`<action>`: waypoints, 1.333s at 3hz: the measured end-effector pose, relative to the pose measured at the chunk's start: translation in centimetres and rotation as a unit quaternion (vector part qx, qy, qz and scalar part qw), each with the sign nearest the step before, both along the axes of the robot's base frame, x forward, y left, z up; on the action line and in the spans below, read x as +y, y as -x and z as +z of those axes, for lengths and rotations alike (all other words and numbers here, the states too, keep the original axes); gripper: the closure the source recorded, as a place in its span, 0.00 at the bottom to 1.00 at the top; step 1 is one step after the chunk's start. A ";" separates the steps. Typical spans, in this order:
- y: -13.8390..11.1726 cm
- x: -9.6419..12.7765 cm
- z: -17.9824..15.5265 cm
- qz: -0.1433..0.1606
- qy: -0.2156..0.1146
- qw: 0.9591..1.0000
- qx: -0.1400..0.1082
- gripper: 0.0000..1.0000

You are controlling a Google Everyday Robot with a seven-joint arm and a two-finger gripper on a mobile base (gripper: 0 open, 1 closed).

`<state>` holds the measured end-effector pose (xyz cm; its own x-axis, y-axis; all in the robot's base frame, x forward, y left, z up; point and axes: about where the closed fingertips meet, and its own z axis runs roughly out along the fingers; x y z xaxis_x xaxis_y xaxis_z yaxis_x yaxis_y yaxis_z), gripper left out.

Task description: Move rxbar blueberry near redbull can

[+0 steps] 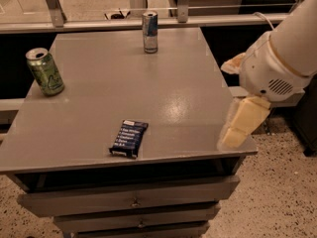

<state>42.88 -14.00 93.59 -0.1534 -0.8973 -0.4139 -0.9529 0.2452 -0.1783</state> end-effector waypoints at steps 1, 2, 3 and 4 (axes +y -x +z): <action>0.6 7.6 -3.0 0.053 -0.057 0.997 0.008 0.00; 0.5 12.8 -5.7 0.092 -0.087 0.992 0.010 0.00; 0.2 16.5 -7.5 0.110 -0.108 0.988 0.013 0.00; 0.4 18.7 -8.6 0.118 -0.120 0.986 0.019 0.00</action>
Offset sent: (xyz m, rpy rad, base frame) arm -0.0043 0.1634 -0.0773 0.2220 0.0281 0.2459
